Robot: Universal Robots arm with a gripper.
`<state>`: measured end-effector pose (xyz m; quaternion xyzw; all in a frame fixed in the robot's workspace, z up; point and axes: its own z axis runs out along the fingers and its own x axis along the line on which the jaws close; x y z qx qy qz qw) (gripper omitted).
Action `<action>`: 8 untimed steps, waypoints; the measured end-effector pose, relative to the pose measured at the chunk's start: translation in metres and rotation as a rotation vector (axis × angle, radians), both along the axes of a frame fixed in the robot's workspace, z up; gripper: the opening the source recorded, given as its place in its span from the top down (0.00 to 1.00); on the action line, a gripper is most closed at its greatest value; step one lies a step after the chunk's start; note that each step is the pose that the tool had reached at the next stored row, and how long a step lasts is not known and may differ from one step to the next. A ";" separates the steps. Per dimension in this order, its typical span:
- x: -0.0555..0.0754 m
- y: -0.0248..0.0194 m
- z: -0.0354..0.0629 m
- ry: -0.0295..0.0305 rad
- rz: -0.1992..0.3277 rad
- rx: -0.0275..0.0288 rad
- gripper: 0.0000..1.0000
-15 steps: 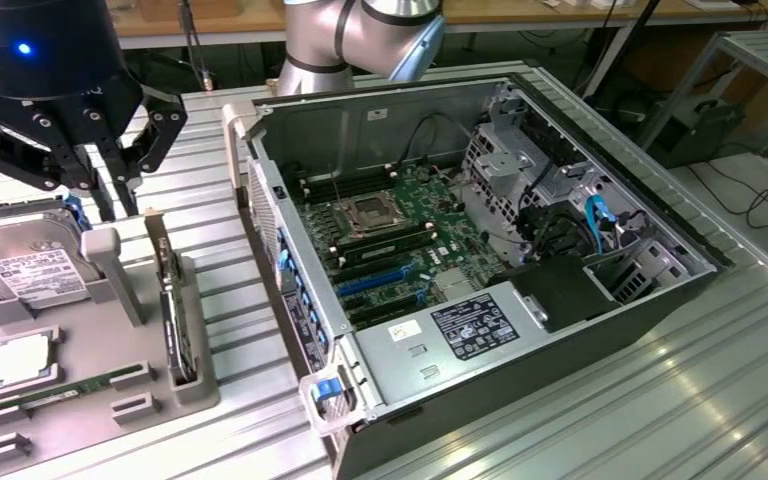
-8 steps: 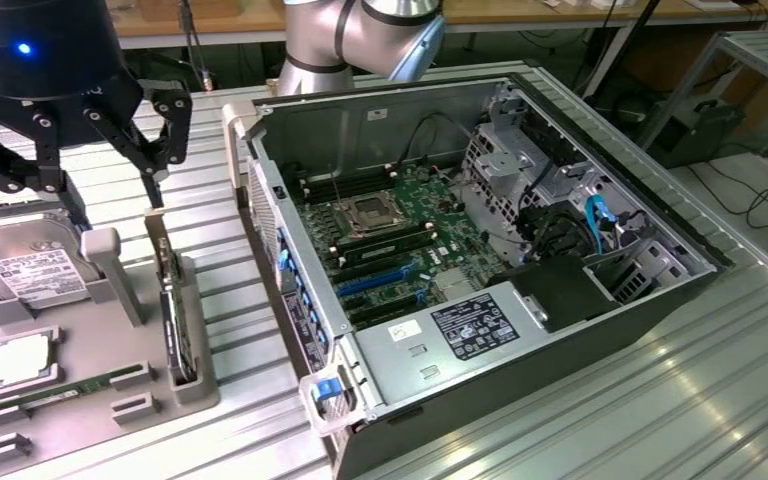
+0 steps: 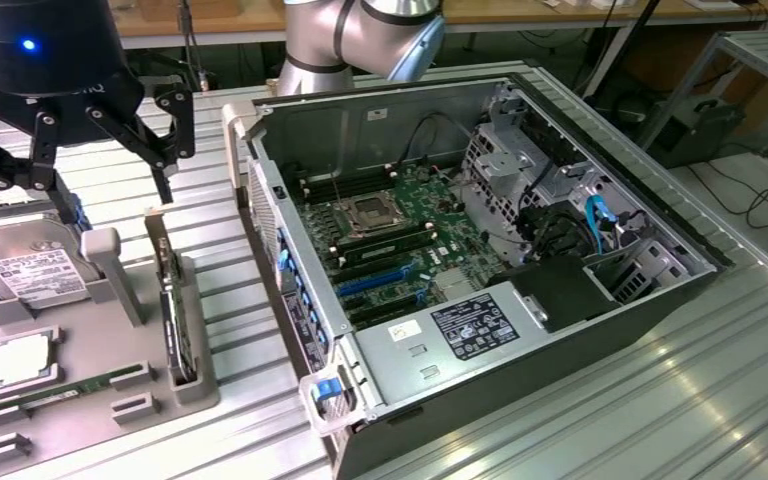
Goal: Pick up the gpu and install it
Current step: 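Pick up the gpu and move the gpu toward the slot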
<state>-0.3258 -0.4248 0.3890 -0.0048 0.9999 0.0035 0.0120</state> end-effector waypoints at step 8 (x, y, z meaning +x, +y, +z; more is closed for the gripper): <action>0.000 0.0007 -0.0037 0.0003 0.000 -0.0102 0.28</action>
